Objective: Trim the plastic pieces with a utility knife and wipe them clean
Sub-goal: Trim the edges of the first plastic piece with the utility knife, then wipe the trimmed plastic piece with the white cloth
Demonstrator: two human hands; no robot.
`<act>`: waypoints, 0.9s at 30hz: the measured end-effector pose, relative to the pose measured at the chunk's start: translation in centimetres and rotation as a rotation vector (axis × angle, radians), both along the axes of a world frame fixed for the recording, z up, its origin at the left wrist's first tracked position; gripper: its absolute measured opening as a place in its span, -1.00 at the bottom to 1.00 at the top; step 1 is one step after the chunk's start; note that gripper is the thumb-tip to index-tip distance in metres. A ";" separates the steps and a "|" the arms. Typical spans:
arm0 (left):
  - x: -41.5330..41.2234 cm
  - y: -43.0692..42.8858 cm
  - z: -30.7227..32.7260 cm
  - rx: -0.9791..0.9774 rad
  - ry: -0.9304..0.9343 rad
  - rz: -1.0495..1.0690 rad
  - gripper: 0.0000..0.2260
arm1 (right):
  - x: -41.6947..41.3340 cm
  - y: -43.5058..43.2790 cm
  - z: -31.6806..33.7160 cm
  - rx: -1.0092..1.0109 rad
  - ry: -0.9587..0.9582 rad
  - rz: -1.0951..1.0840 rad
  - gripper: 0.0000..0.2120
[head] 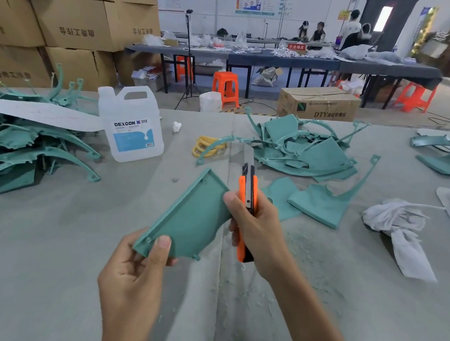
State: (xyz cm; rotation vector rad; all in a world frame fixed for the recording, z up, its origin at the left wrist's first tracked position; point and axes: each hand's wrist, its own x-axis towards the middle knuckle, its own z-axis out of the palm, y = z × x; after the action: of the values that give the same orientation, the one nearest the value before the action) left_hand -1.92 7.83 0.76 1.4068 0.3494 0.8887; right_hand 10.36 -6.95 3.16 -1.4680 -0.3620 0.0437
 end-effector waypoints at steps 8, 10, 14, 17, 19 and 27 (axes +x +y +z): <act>-1.6 2.3 -1.9 0.367 0.331 -0.276 -0.86 | -0.5 0.5 -0.4 -0.199 -0.139 0.161 -0.69; -1.5 2.1 -2.1 0.424 0.325 -0.242 -0.90 | -1.4 0.8 -1.0 -0.272 -0.147 0.124 -0.69; -1.4 2.1 -2.7 0.487 0.297 -0.114 -0.77 | -4.2 0.5 -1.7 -0.500 -0.378 -0.162 -0.62; -1.1 2.1 -2.8 0.519 0.301 -0.070 -0.81 | -6.6 0.6 -1.6 -0.590 -0.427 -0.133 -0.65; -1.1 2.0 -2.6 0.529 0.310 -0.070 -0.85 | -7.5 0.5 -1.6 -0.580 -0.405 -0.095 -0.62; -2.3 2.0 -1.8 0.472 0.243 -0.024 -0.79 | -4.3 -1.6 -1.9 -0.819 -0.330 -0.208 -0.47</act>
State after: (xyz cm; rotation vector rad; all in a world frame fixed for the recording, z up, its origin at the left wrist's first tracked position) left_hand -4.25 9.83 -1.08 1.9601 0.3161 0.8118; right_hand 6.10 -8.56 1.29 -2.3288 -0.4848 -0.2481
